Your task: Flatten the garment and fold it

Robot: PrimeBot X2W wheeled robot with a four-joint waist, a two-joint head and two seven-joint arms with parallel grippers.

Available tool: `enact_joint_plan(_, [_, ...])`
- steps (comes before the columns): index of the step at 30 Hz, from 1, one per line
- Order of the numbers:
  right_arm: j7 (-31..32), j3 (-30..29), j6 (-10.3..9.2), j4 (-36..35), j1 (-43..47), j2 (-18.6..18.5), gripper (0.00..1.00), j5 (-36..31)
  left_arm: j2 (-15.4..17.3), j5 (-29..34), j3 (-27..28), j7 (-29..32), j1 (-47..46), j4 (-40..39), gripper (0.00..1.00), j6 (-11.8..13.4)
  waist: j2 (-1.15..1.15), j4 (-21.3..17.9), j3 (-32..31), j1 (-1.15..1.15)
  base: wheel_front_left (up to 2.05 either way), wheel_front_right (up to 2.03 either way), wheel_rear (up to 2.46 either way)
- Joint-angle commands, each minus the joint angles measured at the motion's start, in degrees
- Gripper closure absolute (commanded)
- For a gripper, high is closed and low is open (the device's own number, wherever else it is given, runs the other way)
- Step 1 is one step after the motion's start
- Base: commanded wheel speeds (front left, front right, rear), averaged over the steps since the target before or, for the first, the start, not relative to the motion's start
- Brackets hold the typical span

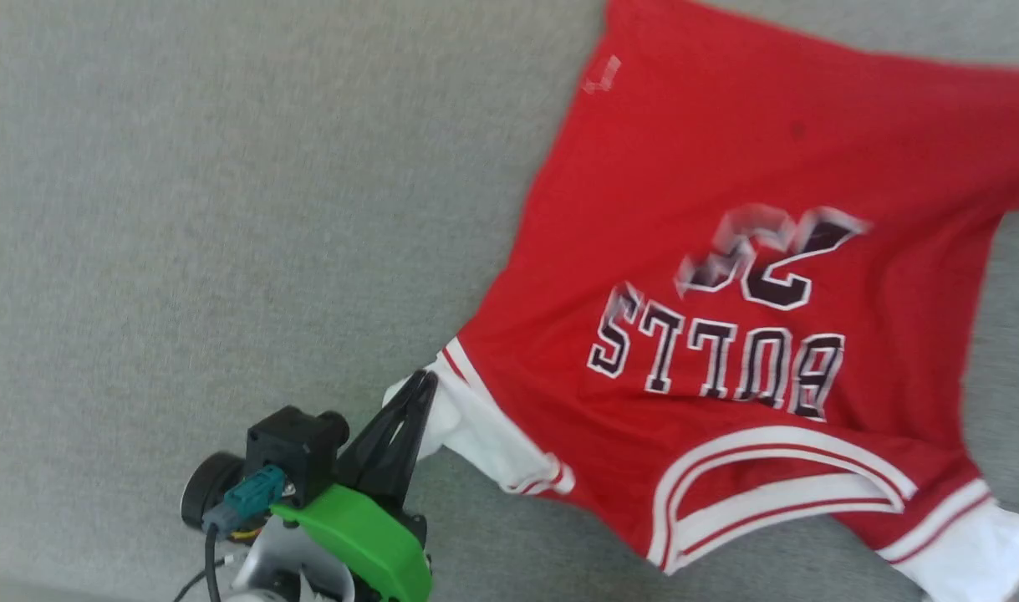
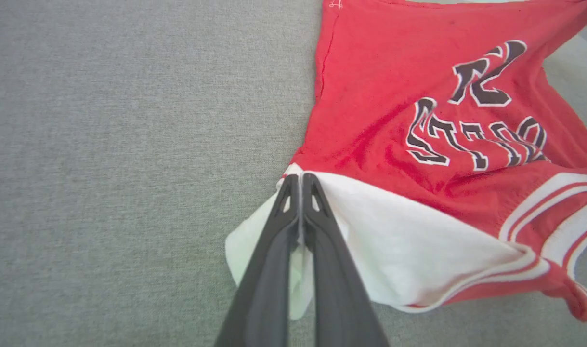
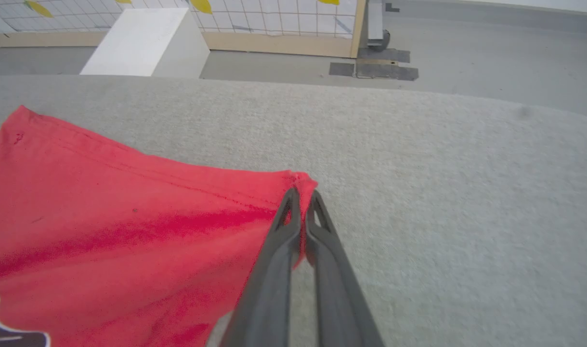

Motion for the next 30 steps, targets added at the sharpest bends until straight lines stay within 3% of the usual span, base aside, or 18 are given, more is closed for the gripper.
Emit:
enact_joint_plan(1, [-1.09,-1.79,-0.08,-1.65,4.21,0.06,1.0,0.72,0.41,-1.03,0.3,-0.06,0.95,0.37,1.0,0.05,0.0,-5.54,-7.32,-0.01,0.0,0.0,0.0])
enact_joint_plan(7, [-3.0,-11.73,-0.08,-9.79,23.21,6.63,1.0,1.89,0.94,-2.43,0.65,-0.24,3.16,1.47,1.0,0.21,0.0,-8.73,-10.82,-0.01,0.0,0.0,0.0])
enact_joint_plan(13, [-4.52,-18.83,-0.08,-16.31,41.54,19.41,1.0,1.79,0.69,-3.36,0.36,-0.74,4.69,2.67,1.0,0.24,0.0,-10.49,-12.91,-0.01,0.0,0.0,0.0])
enact_joint_plan(16, [-5.82,-19.49,-0.08,-17.79,48.53,25.68,1.0,2.15,0.6,-3.84,0.35,-1.04,5.5,3.15,1.0,0.35,0.0,-10.98,-13.93,-0.01,0.0,0.0,0.0])
enact_joint_plan(22, [-8.86,-15.59,-0.08,-15.5,51.45,28.26,0.99,2.87,0.7,-4.69,0.65,-1.31,6.99,3.13,1.0,0.8,0.0,-11.85,-15.35,-0.01,0.0,0.0,0.0])
enact_joint_plan(23, [-9.55,-15.04,-0.08,-15.71,50.65,28.16,0.0,2.68,0.73,-4.78,0.68,-1.31,7.03,3.04,1.0,0.82,0.0,-11.87,-15.49,-0.01,0.0,0.0,0.0])
enact_joint_plan(26, [-10.12,-13.67,-0.08,-18.12,47.77,24.85,0.0,1.92,0.78,-4.84,0.58,-1.15,6.8,2.74,1.0,0.75,0.0,-11.49,-15.54,-0.01,0.0,0.0,0.0])
enact_joint_plan(30, [-7.57,-12.53,-0.08,-23.71,41.27,17.27,0.0,1.77,0.75,-4.54,0.31,-0.96,5.9,2.16,1.0,0.57,0.0,-10.29,-14.51,-0.01,0.0,0.0,0.0])
